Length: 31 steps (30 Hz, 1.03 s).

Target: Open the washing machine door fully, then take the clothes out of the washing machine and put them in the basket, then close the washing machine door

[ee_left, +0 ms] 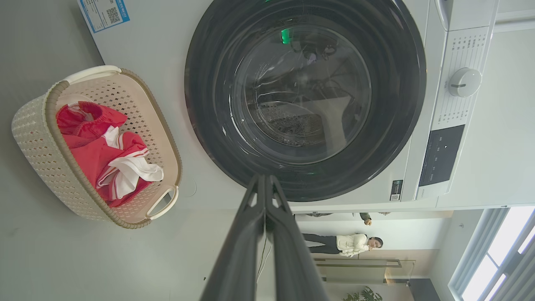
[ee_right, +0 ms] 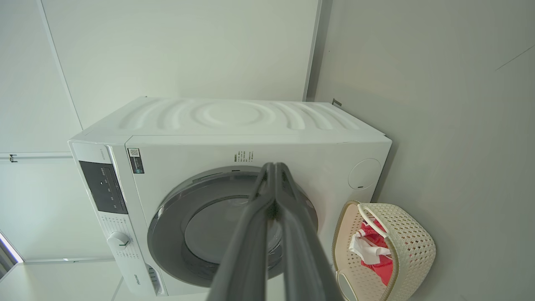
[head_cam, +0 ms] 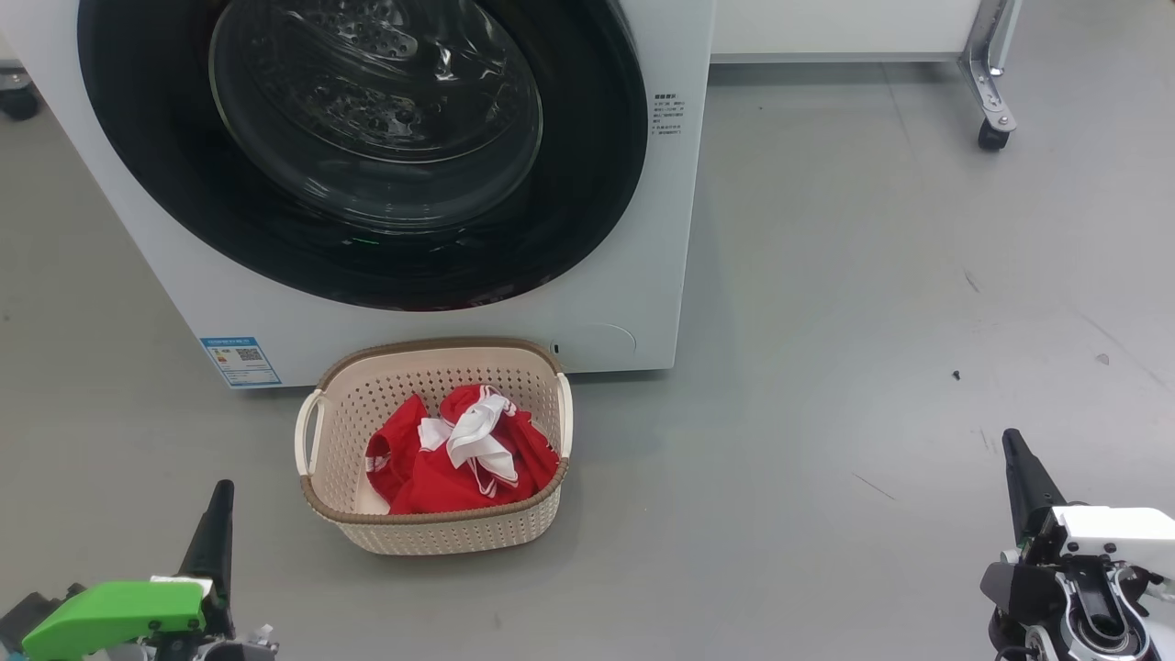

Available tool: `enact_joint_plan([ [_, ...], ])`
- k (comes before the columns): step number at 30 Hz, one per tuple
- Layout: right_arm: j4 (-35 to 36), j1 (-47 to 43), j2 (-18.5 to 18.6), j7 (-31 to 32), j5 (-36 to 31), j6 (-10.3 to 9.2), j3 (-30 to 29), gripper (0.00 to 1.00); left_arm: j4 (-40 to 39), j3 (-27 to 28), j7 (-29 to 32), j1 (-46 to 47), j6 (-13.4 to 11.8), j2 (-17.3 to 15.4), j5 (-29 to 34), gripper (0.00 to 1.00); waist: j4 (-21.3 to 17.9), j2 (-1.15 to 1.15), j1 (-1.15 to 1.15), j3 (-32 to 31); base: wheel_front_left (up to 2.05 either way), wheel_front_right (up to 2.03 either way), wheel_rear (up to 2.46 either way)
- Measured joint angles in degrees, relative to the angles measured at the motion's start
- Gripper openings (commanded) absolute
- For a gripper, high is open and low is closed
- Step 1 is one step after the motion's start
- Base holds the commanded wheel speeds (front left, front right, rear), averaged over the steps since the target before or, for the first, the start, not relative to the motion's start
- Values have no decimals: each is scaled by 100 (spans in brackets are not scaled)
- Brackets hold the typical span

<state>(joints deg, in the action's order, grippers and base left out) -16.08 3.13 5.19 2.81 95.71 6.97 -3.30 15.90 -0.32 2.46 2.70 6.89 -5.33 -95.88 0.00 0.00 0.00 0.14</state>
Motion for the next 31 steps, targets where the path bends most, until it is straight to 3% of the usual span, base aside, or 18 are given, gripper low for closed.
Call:
enact_joint_plan([
  [31,2,1,-13,1,-2,0,-21,0,-1,18,1,12,3,19,0,0,0,0,0,1,0,0,0],
])
